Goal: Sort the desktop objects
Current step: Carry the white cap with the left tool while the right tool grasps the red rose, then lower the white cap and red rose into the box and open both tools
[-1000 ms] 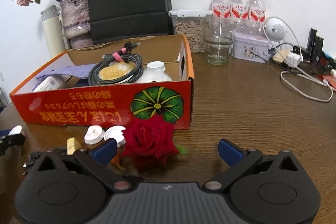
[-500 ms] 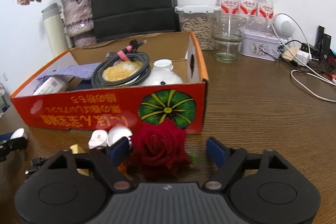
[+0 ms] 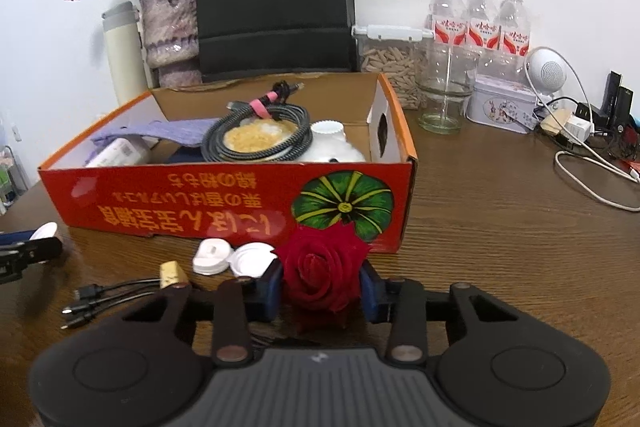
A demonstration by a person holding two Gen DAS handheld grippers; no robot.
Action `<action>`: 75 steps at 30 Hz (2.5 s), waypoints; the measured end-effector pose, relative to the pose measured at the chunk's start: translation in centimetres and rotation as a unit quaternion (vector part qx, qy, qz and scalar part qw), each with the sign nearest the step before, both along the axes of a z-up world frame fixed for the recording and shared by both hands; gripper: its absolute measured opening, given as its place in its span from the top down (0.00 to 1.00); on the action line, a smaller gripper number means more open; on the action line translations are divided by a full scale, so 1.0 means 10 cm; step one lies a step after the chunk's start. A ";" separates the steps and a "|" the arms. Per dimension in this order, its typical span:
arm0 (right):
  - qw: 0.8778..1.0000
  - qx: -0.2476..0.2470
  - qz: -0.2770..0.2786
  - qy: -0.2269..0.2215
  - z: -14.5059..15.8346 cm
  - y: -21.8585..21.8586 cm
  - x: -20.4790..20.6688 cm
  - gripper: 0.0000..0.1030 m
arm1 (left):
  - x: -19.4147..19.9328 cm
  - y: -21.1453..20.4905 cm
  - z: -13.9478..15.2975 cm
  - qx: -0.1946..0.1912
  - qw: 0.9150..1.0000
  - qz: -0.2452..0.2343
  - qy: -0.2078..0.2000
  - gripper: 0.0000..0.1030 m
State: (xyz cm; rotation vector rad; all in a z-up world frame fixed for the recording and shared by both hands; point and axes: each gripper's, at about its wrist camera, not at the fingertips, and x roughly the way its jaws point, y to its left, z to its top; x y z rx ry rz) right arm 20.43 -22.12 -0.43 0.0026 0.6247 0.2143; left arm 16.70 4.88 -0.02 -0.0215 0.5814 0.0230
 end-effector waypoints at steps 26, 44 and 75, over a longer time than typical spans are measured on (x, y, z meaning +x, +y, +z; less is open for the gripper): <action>0.990 0.051 0.010 -0.129 0.74 0.19 -0.07 0.66 | 0.02 -0.48 0.75 -0.018 0.989 -0.039 -0.139 0.60; 0.993 0.036 -0.010 -0.110 0.52 0.10 0.96 0.66 | 0.93 -0.79 0.60 -0.005 0.989 -0.043 -0.140 0.60; 0.991 0.003 -0.019 -0.129 0.44 0.19 0.96 0.13 | 1.02 -0.75 0.50 0.031 0.984 0.007 -0.174 0.00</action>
